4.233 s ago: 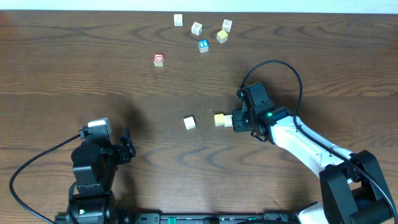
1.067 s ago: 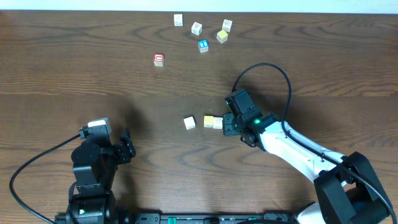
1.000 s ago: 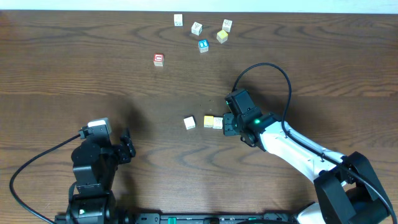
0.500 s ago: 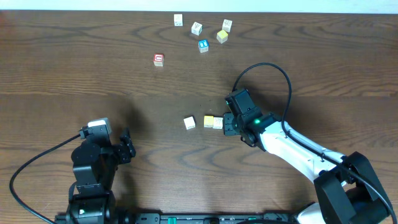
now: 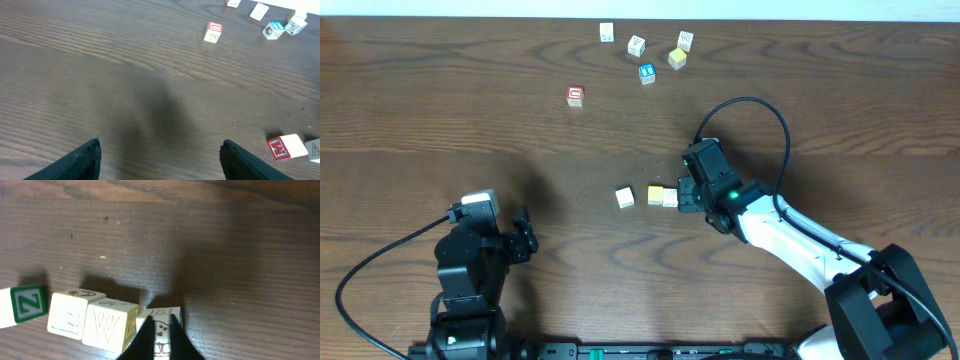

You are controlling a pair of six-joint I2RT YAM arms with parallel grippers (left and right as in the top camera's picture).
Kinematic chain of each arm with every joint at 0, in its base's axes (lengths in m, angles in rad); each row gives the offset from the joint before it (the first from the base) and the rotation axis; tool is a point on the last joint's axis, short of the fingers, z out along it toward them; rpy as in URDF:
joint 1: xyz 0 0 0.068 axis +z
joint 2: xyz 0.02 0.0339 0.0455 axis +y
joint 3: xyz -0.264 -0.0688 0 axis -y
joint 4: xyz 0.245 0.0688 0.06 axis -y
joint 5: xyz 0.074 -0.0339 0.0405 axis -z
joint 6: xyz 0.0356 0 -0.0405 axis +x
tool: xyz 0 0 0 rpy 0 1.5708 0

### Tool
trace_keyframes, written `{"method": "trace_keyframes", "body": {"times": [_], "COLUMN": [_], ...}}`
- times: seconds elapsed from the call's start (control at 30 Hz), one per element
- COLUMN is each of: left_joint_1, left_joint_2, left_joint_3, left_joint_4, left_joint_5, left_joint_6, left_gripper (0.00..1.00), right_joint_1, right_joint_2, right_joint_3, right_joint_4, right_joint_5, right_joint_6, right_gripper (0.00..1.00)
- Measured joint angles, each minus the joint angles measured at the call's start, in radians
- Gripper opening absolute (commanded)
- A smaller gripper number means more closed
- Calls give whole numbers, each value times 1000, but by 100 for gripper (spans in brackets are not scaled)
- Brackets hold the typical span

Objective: Lift 4 blocks

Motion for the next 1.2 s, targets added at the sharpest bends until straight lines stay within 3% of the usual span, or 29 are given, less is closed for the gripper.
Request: {"method": "trace_keyframes", "body": {"times": [0.47, 1.2], "left_joint_1": [0, 0], "left_joint_2": [0, 0], "left_joint_3": [0, 0], "left_joint_4": [-1, -1], "left_joint_5": [0, 0], "left_joint_6": [0, 0], "left_gripper": [77, 76], "right_joint_1": [-107, -86], "right_joint_2": [0, 0], "right_joint_3": [0, -55], "right_joint_4": [-123, -79], "right_joint_5": [22, -20], "right_joint_6": [2, 2], "right_gripper": [1, 1]}}
